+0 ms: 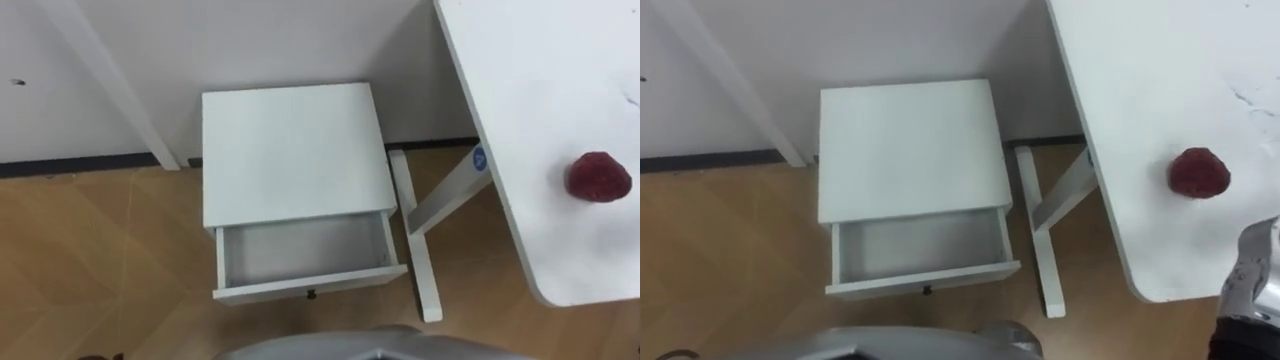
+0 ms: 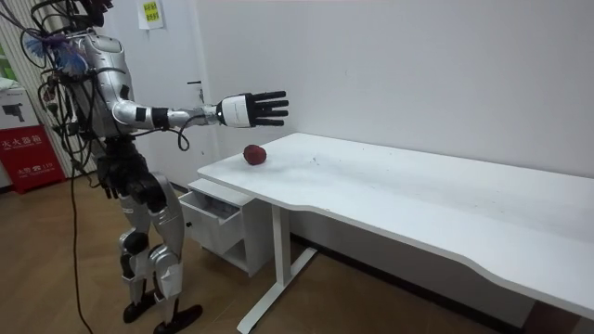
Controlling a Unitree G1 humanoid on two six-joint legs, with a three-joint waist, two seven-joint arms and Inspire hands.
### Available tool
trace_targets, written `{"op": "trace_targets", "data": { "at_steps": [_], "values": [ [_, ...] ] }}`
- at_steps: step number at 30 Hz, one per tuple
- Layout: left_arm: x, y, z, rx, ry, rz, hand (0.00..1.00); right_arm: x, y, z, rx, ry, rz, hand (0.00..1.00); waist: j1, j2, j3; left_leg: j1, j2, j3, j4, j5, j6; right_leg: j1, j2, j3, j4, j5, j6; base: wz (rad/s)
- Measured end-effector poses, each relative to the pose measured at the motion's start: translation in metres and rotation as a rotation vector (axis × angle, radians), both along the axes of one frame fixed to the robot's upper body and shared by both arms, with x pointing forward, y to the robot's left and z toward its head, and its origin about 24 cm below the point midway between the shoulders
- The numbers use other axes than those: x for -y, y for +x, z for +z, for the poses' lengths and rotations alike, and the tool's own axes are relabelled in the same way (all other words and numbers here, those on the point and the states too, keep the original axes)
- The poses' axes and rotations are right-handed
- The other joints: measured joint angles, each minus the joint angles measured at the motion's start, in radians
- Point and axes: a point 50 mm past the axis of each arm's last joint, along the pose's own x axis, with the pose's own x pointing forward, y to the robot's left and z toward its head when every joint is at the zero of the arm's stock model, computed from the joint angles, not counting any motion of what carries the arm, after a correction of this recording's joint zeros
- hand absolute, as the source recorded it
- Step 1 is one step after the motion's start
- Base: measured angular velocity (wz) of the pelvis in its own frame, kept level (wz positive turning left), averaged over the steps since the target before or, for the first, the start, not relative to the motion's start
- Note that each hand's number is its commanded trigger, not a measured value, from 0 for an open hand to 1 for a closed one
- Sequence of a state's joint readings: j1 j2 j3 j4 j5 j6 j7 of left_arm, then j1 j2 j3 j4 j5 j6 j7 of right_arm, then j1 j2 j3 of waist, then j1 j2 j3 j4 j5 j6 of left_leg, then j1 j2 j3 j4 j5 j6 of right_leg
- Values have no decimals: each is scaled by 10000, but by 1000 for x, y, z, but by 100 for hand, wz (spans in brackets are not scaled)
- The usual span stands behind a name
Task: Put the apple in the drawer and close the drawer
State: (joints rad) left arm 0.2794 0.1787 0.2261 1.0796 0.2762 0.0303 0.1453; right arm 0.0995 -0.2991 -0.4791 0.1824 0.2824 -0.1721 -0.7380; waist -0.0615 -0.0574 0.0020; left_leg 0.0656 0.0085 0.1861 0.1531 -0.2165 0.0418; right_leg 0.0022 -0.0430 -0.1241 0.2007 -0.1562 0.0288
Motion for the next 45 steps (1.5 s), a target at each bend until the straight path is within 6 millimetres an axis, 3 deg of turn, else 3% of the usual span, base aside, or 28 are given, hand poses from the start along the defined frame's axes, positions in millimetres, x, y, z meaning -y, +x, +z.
{"op": "trace_targets", "data": {
  "at_steps": [6, 14, 16, 30, 38, 45],
  "values": [
    [-1, 3, 1, 121, 39, -82, 0, -14, 12, -3, -895, -873, 1146, 0, 113, 1, 6, -5, 16, -2, -12, 0, 0, -6, -5, -63, -3, 0, 0, 0],
    [-3, 1, 2, 106, 69, -112, 0, -16, 9, -14, -2174, -1399, 1888, 0, 155, -37, -9, -4, 12, -9, -20, 0, 0, -3, -22, -161, -4, 0, 0, 0],
    [-3, 2, 2, 172, 54, -135, 0, -19, 7, -27, -2834, -1193, 2271, 0, 192, -67, -28, 8, 14, -6, -18, 0, 0, 5, -20, -160, -4, 0, 0, 0],
    [-5, -1, 3, 160, 72, -171, 0, -24, 0, -63, -4405, -267, 3574, 0, 365, -13, -19, 41, 3, -61, -6, -1, 0, 114, -51, -297, -25, 1, 0, 1],
    [-4, -2, 3, 210, -59, -203, 0, -25, -3, -66, -4594, -189, 3819, 0, 385, 66, -16, 86, -1, -133, -10, -2, -2, 255, -58, -418, -155, 2, 1, 3],
    [-4, -1, 3, 285, -60, -264, 0, -37, -5, -77, -5600, -706, 4641, 0, 383, 156, -17, 140, -8, -212, -28, -3, -3, 326, -52, -422, -171, 2, 1, 2]
  ]
}}
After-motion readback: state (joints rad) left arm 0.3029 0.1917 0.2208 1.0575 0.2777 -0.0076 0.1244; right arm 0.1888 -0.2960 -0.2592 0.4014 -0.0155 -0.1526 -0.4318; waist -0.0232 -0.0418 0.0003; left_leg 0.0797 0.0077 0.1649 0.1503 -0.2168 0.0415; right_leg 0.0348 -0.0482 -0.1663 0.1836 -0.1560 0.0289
